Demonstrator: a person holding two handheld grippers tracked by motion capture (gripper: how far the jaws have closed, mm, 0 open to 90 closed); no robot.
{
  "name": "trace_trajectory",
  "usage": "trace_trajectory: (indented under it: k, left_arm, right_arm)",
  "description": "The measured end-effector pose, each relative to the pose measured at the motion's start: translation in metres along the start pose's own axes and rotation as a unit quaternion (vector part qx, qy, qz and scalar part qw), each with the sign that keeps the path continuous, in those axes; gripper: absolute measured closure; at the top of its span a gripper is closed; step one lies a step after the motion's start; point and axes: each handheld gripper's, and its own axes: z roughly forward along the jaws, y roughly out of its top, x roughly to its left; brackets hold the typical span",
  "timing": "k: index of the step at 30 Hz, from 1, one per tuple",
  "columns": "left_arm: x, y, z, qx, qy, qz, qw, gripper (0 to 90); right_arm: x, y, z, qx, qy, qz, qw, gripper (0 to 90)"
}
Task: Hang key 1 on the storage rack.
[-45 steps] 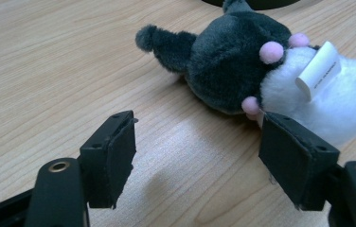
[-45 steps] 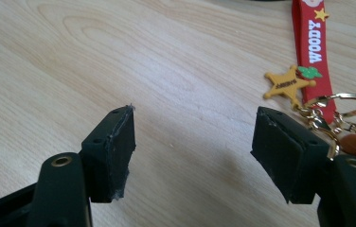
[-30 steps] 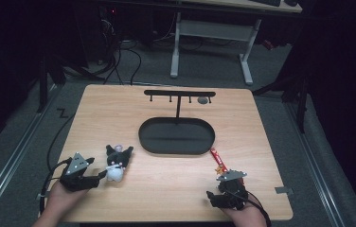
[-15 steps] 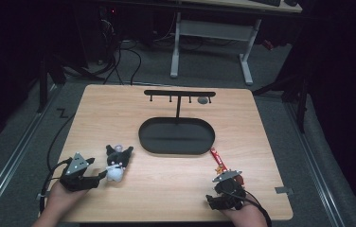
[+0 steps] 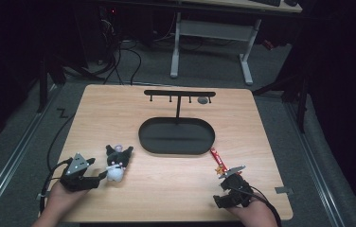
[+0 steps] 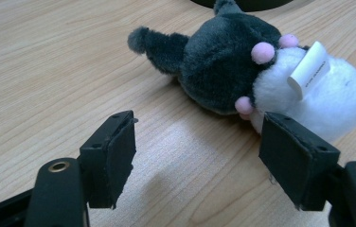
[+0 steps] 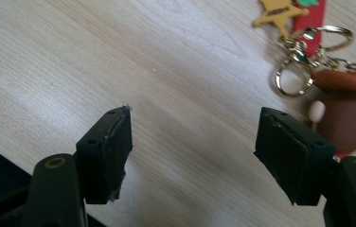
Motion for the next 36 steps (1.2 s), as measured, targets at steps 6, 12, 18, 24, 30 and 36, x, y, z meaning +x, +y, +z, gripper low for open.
trace_trajectory:
  k: [6,12,18,24,30,36]
  left_arm:
    - [0.000,0.000,0.000,0.000,-0.002,0.001,1.0000,28.1]
    - [0.000,0.000,0.000,0.001,-0.003,0.001,1.0000,28.1]
    - [-0.001,0.000,0.001,0.002,-0.003,0.002,1.0000,28.1]
    - [-0.001,0.000,0.001,0.005,-0.005,0.003,1.0000,28.1]
    - [-0.001,0.000,0.001,0.005,-0.006,0.003,1.0000,28.1]
    - [-0.001,0.000,0.001,0.005,-0.005,0.003,1.0000,28.1]
  right_arm:
    - [-0.011,-0.004,-0.014,0.012,-0.008,0.011,0.9998,26.7]
    - [-0.021,-0.007,-0.019,0.022,-0.014,0.017,0.9995,26.3]
    - [-0.038,-0.010,-0.021,0.025,-0.018,0.036,0.9989,29.6]
    - [-0.052,-0.009,-0.018,0.033,-0.020,0.050,0.9980,28.5]
    - [-0.062,-0.002,-0.015,0.060,-0.008,0.048,0.9970,22.8]
    - [-0.067,0.006,-0.011,0.064,-0.012,0.056,0.9963,24.9]
